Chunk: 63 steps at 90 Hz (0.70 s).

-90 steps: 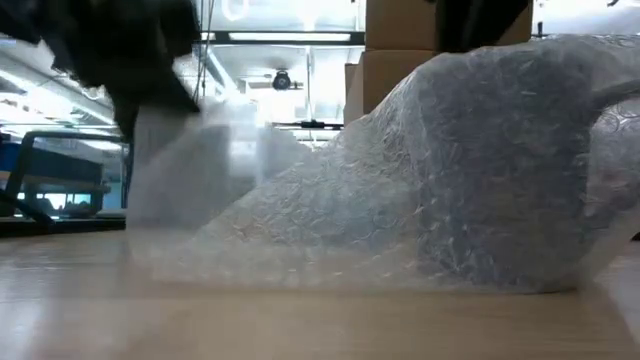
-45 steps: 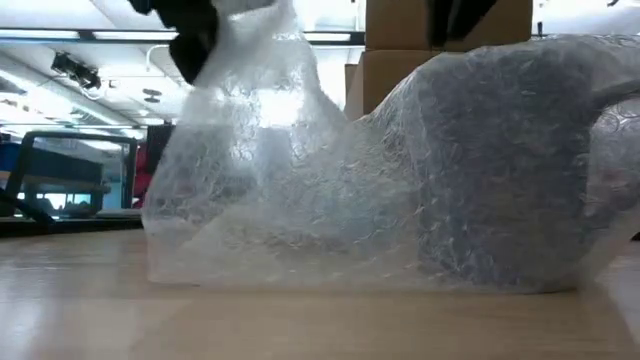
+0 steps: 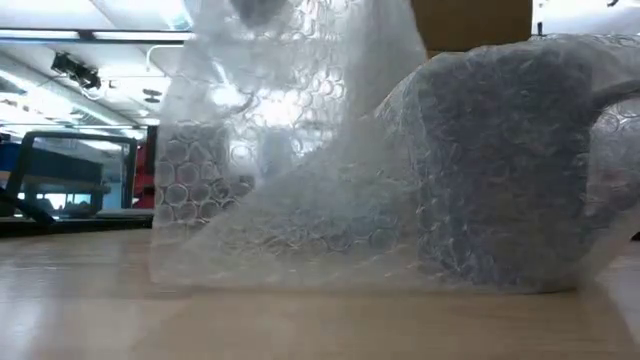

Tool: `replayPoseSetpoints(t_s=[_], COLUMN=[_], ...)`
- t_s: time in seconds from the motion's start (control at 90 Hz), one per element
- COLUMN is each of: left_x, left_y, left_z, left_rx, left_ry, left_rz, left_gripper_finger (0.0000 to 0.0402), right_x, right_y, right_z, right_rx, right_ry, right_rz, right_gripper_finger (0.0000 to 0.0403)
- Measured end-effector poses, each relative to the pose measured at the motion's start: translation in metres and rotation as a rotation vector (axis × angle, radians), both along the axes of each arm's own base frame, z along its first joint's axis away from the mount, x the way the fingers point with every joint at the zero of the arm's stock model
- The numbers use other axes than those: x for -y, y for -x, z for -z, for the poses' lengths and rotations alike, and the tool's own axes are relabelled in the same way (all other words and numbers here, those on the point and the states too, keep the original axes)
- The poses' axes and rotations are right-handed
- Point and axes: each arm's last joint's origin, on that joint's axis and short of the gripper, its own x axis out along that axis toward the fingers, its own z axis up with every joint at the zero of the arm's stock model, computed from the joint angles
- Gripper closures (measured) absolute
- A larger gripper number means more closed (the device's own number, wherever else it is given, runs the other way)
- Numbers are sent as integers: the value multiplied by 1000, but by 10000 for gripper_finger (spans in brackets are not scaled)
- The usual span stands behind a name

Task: Wrap mug
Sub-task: Wrap the purple mug with the transparent bubble wrap

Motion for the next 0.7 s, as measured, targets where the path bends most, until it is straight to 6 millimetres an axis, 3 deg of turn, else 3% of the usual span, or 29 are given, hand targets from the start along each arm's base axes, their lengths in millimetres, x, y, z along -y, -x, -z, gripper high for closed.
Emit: replayPoseSetpoints(t_s=[0.156,0.278,0.411,0.589,0.7], left_x=[1,3,3,4,3], left_y=[-3,-3,-3,-2,-2], left_z=[-6,-8,-7,-5,-2], left_rx=[27,44,34,13,1], left_ry=[-9,-25,-30,-42,-50], left_rz=[-11,12,15,21,20], left_gripper_finger=[401,402,402,402,402], right_x=[-7,-6,-8,-11,-12], right_y=[-2,-11,-21,-11,2], right_z=[22,35,35,32,14], right_rx=[-3,161,324,223,185], right_ry=[-43,122,170,168,210], right_rz=[-7,41,85,-5,11], right_gripper_finger=[330,330,330,330,330])
